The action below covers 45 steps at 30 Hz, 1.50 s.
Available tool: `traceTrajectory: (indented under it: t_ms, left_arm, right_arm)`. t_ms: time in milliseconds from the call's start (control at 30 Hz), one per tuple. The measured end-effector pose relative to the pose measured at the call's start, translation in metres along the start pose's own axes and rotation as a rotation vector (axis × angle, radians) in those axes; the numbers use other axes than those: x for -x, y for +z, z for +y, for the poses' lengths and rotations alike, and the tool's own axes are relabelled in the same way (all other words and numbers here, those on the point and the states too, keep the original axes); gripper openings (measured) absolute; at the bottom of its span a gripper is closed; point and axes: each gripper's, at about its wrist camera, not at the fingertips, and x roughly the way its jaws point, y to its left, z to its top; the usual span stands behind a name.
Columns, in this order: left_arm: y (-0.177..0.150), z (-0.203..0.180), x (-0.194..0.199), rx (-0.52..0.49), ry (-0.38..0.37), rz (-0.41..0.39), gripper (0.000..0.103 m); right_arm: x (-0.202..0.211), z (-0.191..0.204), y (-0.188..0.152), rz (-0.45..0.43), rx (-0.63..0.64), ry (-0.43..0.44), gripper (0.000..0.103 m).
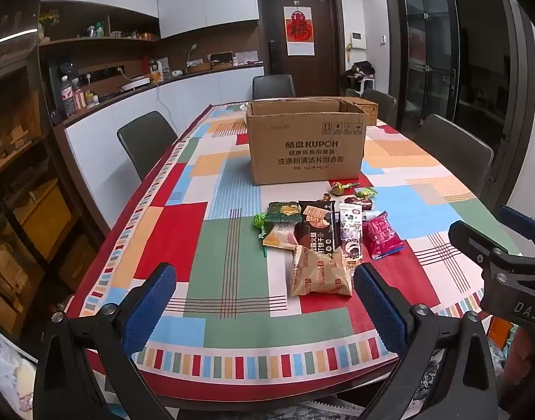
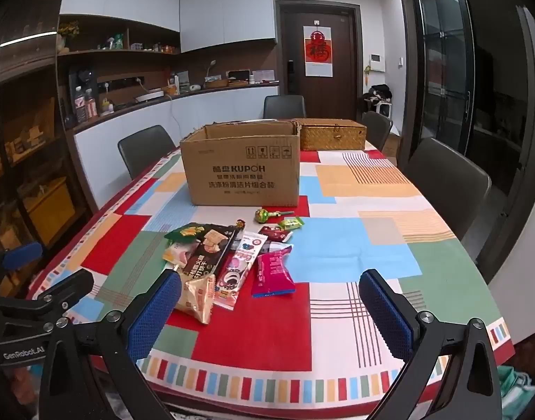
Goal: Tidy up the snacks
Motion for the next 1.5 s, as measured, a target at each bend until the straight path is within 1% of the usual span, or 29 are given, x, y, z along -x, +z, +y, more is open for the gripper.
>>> traceTrajectory:
  t_ms: [133, 300, 400, 667, 1500]
  left_arm:
    - [-0.0014, 0.0016, 0.0005, 0.007, -0.023, 0.004, 0.103]
    - [0.0012, -0.0024, -0.0014, -0.003, -0.008, 0.017, 0.103]
    - [-0.0002, -0.0032, 0.0043, -0.001, -0.015, 0.003, 0.103]
    - [-0.0004, -0.0037, 0.0029, 0.0, -0.026, 0.006, 0.103]
    - [-0.0023, -0.0047, 0.0011, -0.007, -0.033, 0.007, 0.103]
  right_arm:
    - [-0.0008, 0.0, -0.0006, -0.002, 0.003, -0.001, 0.103]
    - [-0.0004, -0.0017, -0.0009, 0.0, -0.004, 0.005, 0.103]
    - [0.0017, -0.0044, 0.0042, 0.004, -0.007, 0.012, 0.103]
    - [-0.0029, -0.0016, -0.0016, 0.005, -0.006, 0.019, 0.103]
    - [-0.0037, -0.0009, -0.0027, 0.01, -0.008, 0.021, 0.103]
